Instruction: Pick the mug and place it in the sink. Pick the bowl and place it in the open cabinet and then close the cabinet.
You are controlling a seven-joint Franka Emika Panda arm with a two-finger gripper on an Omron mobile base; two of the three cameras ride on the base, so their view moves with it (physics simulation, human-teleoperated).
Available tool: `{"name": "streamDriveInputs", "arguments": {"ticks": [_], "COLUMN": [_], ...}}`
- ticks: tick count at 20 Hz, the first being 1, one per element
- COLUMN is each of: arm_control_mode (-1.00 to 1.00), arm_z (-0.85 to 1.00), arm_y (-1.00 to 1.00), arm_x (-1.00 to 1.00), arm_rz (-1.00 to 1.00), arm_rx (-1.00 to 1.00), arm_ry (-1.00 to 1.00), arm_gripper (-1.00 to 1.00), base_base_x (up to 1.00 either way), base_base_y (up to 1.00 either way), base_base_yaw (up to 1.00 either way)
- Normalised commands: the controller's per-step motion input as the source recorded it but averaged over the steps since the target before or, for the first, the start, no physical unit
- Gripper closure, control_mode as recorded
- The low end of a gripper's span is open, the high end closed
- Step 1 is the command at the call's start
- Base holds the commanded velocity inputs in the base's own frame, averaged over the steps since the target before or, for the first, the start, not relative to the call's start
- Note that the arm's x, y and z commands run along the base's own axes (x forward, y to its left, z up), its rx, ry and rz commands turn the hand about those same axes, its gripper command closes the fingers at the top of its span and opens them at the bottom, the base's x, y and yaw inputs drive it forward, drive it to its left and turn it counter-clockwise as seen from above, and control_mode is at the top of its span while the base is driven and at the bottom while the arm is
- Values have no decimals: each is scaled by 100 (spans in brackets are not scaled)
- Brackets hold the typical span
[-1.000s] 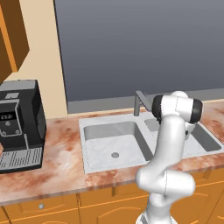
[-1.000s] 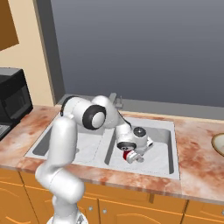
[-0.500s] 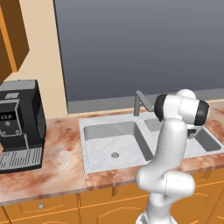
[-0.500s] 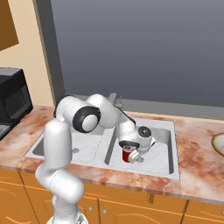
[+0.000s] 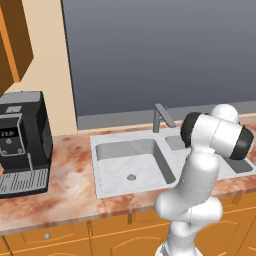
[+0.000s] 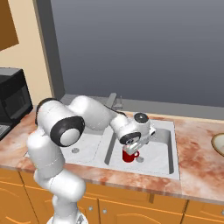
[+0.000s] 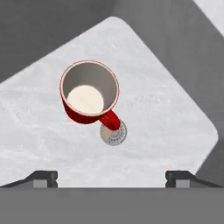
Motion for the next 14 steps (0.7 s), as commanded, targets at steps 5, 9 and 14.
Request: {"name": "streamDriveInputs", "arguments": {"ticks": [5,9,14], "arm_control_mode": [-100,-100,-100], "arm_z": [100,97,60], "arm_y": [0,0,-3], "arm_x": [0,0,-12], "arm_rz": [-31,-43,-40], "arm_rx": [-1,0,4], "arm_ry": [18,16,6], "arm_gripper": [-100,-100,-100], "base_base_x": [0,0,0], "base_base_y": [0,0,0], "base_base_yaw": [0,0,0]}}
